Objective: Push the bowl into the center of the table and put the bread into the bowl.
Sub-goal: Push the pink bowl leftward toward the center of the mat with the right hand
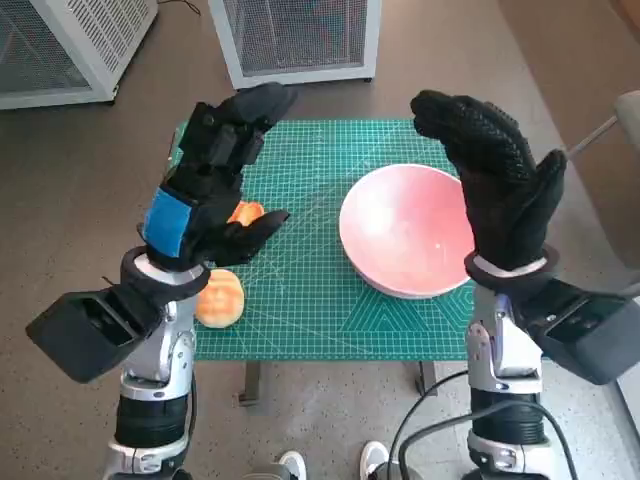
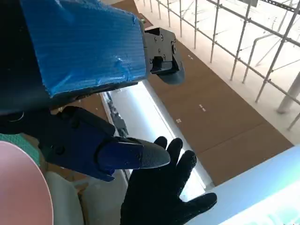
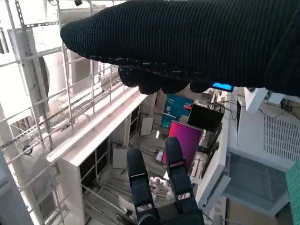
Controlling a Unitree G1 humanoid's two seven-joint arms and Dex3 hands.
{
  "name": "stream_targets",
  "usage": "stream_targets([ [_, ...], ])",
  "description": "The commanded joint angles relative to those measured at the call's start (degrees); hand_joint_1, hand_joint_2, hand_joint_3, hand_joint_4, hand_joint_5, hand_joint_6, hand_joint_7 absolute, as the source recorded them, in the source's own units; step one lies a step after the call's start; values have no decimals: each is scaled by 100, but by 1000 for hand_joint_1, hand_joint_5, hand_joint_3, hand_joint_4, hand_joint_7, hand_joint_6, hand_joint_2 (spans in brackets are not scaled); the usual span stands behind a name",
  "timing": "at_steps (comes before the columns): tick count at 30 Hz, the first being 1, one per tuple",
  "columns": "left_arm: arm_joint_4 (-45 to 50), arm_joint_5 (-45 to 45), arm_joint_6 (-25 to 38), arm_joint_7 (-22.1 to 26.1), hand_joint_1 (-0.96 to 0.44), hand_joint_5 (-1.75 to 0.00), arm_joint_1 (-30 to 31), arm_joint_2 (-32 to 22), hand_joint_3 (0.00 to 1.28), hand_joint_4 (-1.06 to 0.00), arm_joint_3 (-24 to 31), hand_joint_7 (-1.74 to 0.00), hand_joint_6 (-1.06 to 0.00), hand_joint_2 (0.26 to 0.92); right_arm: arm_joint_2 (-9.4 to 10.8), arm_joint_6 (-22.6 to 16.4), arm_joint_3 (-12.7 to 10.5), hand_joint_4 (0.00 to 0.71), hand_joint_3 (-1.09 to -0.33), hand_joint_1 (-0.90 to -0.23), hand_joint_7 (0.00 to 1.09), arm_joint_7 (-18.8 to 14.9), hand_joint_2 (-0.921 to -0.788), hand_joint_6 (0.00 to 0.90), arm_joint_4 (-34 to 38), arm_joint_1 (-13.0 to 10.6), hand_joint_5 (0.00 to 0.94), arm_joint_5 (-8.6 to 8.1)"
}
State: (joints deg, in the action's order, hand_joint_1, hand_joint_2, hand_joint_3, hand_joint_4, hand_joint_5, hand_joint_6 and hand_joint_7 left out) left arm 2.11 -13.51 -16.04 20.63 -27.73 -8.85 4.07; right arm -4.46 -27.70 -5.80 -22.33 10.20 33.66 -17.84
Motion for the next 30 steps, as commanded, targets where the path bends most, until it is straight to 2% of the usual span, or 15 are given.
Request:
stream_targets([
  [1, -51, 37, -120, 32, -436, -491, -48, -47, 344, 1, -3, -729, 1, 919, -39, 39, -14, 282, -397, -490, 578, -42, -921, 77, 65, -39, 1, -20],
  [9, -67, 75, -148, 6, -437, -500, -57, -55, 343, 1, -10, -727, 1, 918, -113, -29, -97, 283, -395, -490, 577, -109, -921, 78, 132, -60, 1, -78],
  [13, -51, 89, -159, -7, -439, -506, -36, -49, 343, 1, -16, -727, 1, 919, -219, -223, -282, 286, -391, -492, 564, -225, -921, 77, 505, 3, 2, -165],
  [19, -49, 89, -191, -6, -441, -512, -10, -50, 343, 1, -11, -728, 1, 919, -395, -571, -555, 274, -411, -509, 532, -269, -921, 60, 1173, 146, 0, -175],
  [24, -108, 72, -237, 9, -452, -512, -7, -51, 340, 1, 0, -728, 1, 920, -598, -1025, -849, 258, -423, -523, 510, -168, -921, 54, 2106, 385, 0, -78],
  [30, -192, 83, -321, 11, -456, -511, -7, -49, 337, 1, 5, -726, 1, 921, -805, -1451, -1115, 248, -464, -498, 474, 67, -921, 44, 3317, 714, 0, 96],
])
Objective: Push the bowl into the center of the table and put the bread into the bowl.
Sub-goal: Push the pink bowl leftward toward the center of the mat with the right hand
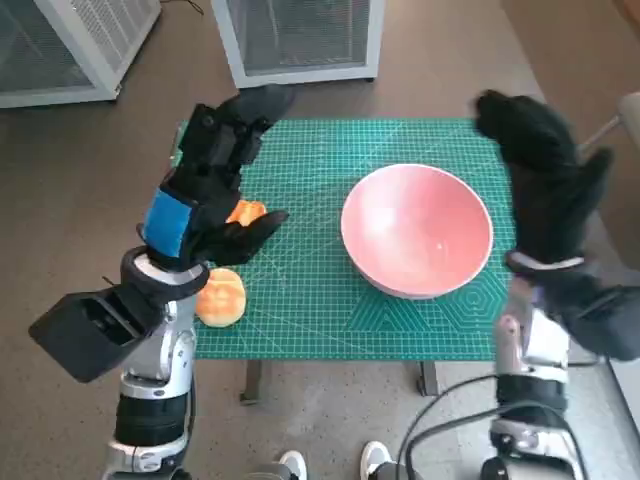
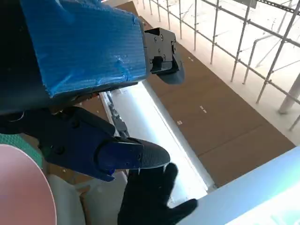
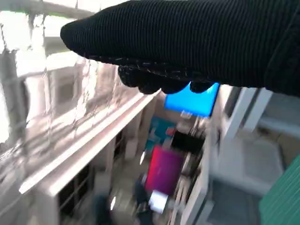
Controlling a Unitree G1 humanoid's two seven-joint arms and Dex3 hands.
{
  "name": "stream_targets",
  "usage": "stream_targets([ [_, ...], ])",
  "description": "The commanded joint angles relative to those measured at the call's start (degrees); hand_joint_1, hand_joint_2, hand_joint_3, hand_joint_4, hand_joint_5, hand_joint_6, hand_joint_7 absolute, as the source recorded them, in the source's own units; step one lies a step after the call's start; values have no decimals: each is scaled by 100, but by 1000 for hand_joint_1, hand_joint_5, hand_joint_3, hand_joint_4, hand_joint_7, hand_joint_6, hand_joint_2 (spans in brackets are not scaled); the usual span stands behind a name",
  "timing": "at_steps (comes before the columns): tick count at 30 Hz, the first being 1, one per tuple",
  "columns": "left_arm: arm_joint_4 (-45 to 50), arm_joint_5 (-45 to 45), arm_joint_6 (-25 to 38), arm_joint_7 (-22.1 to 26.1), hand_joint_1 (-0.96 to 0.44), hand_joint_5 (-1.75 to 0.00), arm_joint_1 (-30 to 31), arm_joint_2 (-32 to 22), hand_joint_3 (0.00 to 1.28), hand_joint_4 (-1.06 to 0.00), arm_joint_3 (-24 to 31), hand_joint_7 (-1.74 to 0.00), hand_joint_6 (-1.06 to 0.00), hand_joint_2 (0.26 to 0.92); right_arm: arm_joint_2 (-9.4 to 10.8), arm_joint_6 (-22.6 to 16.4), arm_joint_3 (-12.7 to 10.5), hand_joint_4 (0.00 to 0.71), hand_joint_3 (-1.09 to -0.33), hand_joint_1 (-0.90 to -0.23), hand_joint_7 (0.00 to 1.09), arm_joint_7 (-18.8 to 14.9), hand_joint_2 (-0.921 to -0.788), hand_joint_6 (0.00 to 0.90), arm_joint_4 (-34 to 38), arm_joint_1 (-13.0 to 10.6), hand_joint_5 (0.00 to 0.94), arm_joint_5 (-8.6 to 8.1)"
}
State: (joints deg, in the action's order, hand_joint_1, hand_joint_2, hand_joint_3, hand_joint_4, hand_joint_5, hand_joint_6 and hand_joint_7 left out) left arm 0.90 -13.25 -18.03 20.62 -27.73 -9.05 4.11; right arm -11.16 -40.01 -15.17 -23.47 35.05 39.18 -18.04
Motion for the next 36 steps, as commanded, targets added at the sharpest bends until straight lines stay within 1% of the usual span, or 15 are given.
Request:
stream_targets([
  [1, -80, 60, -133, 9, -456, -511, -6, -28, 336, 1, -1, -725, 1, 921, -159, -271, -211, 246, -471, -493, 469, 212, -921, 41, 1013, 213, 0, 133],
  [3, -97, 62, -153, 4, -455, -511, -7, -23, 335, 1, -4, -725, 1, 921, -213, -334, -272, 243, -482, -485, 463, 306, -921, 38, 1416, 320, 0, 166],
  [7, -105, 70, -181, -13, -455, -511, 0, -9, 335, 1, -13, -722, 1, 921, -299, -308, -371, 233, -503, -468, 458, 512, -921, 31, 2090, 482, 0, 182],
  [11, -125, 53, -195, -10, -463, -511, 6, 0, 335, 1, -13, -717, 1, 921, -353, -50, -479, 220, -519, -453, 462, 740, -921, 34, 2763, 630, 0, 152],
  [14, -108, 57, -193, -19, -469, -511, 17, 5, 335, 1, -16, -712, 1, 921, -345, 96, -557, 216, -529, -425, 466, 785, -921, 42, 3075, 702, 0, 101],
  [15, -102, 57, -191, -21, -470, -511, 20, 6, 335, 1, -17, -711, 1, 921, -343, 111, -575, 215, -533, -416, 467, 788, -921, 43, 3130, 717, 0, 96],
  [18, -99, 53, -194, -21, -471, -511, 27, 10, 335, 1, -16, -706, 1, 921, -309, 314, -656, 202, -539, -399, 466, 821, -921, 44, 3379, 743, 0, 54],
  [23, -131, 52, -235, -15, -470, -511, 36, 20, 335, 1, -12, -699, 1, 921, -254, 742, -766, 176, -543, -393, 462, 903, -921, 45, 3679, 756, 0, 8],
  [27, -121, 43, -238, -16, -464, -510, 50, 18, 336, 1, -12, -695, 1, 921, -205, 1056, -803, 168, -548, -387, 455, 1059, -921, 46, 3826, 734, 0, 51],
  [31, -99, 18, -221, -12, -462, -509, 73, 17, 337, 1, -10, -693, 1, 921, -139, 1364, -827, 174, -556, -385, 419, 1179, -921, 67, 3932, 716, 2, 78],
  [36, -59, -24, -204, 7, -464, -507, 112, 9, 337, 0, 3, -691, 1, 921, -34, 1690, -872, 190, -554, -399, 392, 1284, -921, 84, 4006, 718, 8, 81],
])
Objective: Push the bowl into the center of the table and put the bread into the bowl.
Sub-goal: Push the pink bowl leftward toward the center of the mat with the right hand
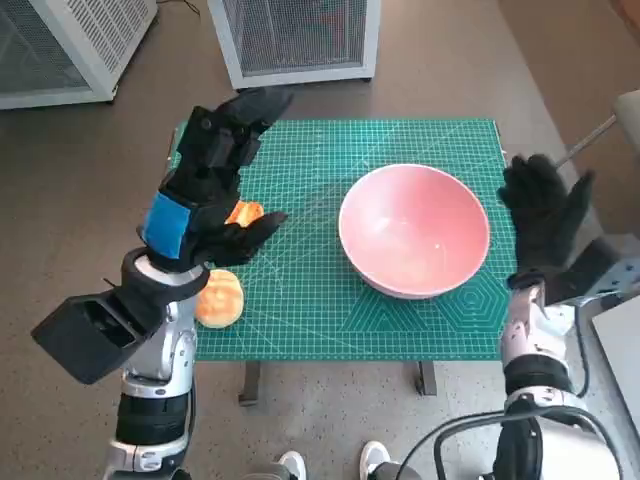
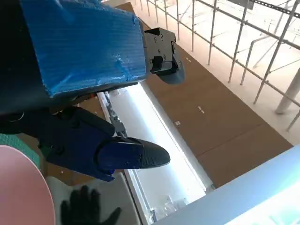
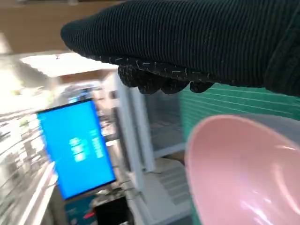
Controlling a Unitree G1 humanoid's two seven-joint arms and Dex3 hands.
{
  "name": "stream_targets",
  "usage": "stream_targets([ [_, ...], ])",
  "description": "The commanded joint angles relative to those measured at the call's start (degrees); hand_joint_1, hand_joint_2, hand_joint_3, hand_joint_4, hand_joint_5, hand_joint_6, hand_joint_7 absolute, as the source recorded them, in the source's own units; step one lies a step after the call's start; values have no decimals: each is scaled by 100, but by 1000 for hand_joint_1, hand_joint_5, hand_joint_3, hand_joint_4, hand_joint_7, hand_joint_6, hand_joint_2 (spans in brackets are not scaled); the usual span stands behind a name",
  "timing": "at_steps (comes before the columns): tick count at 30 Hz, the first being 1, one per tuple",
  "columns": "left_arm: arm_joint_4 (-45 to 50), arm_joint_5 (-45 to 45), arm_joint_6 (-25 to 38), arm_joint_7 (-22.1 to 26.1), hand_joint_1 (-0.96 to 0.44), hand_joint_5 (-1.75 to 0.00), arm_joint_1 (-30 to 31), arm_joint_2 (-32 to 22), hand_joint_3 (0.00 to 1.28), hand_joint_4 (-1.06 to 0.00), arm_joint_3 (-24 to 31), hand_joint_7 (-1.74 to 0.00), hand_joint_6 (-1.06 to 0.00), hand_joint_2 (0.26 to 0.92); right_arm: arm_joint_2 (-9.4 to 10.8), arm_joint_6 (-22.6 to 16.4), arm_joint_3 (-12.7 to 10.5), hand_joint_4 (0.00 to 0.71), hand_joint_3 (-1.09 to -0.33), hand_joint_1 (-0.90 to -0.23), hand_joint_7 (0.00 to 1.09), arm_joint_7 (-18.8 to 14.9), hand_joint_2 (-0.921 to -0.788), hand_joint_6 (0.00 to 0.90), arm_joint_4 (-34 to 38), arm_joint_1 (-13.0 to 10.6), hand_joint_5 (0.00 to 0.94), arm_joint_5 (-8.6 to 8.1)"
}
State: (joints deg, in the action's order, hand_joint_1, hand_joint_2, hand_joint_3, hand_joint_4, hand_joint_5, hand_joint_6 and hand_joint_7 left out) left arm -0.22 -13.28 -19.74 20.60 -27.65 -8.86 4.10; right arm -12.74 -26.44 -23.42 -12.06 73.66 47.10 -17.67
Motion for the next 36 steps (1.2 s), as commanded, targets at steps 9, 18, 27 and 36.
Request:
stream_targets([
  [9, 170, -60, 16, 15, -469, -501, 189, -36, 334, -4, 15, -690, 1, 921, 351, 651, -54, 230, -559, -390, 370, 211, -921, 109, 184, -24, 21, 82],
  [18, 268, 11, 101, -54, -461, -483, 237, -82, 332, -15, 40, -713, 1, 921, 562, 714, 10, 209, -582, -404, 362, 153, -921, 125, 164, 127, 7, 133],
  [27, 306, 61, 129, -104, -459, -429, 300, -124, 328, -50, 55, -713, 1, 921, 776, 795, -25, 183, -611, -403, 354, 182, -921, 116, 186, 392, 2, 153],
  [36, 422, 55, 179, -168, -467, -388, 416, -153, 323, -77, 69, -705, 1, 921, 985, 903, -85, 184, -628, -392, 352, 237, -921, 111, 211, 662, 3, 139],
])
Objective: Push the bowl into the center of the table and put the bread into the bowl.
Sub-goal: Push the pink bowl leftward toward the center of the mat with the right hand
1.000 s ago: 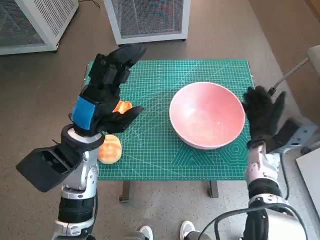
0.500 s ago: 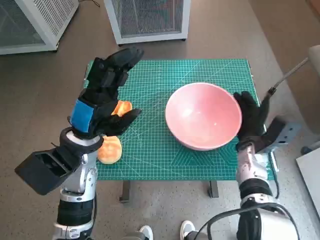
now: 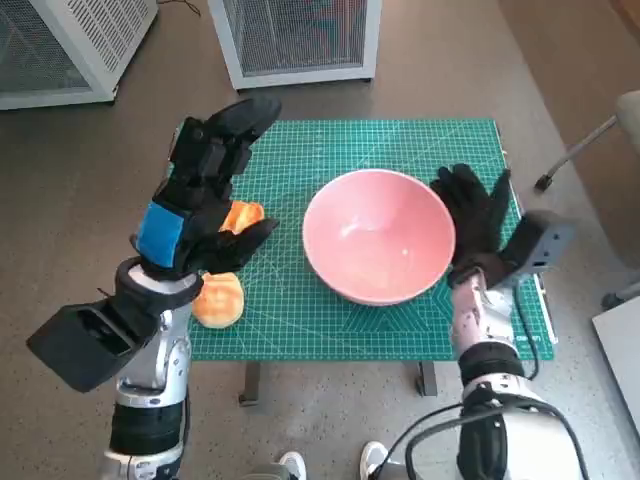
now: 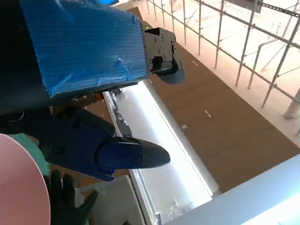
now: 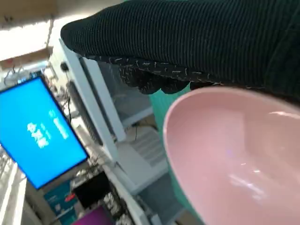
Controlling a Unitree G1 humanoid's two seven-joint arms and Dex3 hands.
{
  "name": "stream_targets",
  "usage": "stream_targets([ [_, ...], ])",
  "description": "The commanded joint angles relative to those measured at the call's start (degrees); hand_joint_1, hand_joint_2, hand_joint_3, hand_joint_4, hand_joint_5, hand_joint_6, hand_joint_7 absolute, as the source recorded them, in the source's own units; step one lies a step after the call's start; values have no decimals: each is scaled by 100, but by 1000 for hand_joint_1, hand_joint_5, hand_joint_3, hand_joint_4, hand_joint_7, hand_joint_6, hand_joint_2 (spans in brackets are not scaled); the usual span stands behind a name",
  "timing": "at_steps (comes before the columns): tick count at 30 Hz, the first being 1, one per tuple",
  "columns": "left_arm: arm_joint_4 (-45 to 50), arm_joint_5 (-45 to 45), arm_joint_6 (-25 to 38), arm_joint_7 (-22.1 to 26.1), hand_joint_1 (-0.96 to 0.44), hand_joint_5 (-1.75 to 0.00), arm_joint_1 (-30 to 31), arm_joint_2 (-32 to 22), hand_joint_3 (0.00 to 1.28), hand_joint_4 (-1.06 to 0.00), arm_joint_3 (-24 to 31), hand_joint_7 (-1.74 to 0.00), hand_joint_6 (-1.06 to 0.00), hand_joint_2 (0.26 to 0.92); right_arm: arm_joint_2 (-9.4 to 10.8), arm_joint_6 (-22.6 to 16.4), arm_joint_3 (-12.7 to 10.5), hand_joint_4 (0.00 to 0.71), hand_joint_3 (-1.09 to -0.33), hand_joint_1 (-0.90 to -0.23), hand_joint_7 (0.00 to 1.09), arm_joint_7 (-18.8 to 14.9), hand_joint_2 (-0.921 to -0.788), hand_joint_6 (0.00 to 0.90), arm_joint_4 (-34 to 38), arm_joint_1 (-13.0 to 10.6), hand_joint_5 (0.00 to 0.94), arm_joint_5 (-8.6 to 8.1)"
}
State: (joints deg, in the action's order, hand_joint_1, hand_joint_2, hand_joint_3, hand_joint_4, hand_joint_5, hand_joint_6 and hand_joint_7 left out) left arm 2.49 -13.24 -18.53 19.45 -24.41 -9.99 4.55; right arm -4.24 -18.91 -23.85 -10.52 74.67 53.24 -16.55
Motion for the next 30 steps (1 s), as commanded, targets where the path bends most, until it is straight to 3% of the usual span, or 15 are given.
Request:
stream_targets([
  [1, 167, 51, 59, -60, -467, -379, 110, -44, 323, -81, 29, -705, 1, 921, 162, 170, -39, 185, -628, -392, 352, 104, -921, 111, 115, 73, 3, 34],
  [12, 320, 37, 67, -121, -468, -275, 272, -83, 316, -139, 72, -674, 1, 921, 303, 352, -49, 194, -619, -403, 351, 171, -921, 123, 152, 196, 5, 70],
  [21, 265, 20, 12, -126, -472, -167, 345, -74, 309, -197, 122, -630, -3, 921, 209, 416, -33, 198, -606, -402, 349, 114, -921, 135, 119, 229, 5, 157],
  [27, 251, 40, -9, -139, -473, -148, 385, -76, 308, -207, 148, -625, -8, 921, 95, 180, 48, 197, -610, -387, 342, 23, -921, 129, 3, 307, 4, 224],
  [30, 234, 50, -7, -134, -473, -143, 375, -118, 307, -210, 181, -624, -9, 921, 57, -221, 162, 194, -613, -382, 338, -147, -921, 124, -152, 302, 2, 290],
])
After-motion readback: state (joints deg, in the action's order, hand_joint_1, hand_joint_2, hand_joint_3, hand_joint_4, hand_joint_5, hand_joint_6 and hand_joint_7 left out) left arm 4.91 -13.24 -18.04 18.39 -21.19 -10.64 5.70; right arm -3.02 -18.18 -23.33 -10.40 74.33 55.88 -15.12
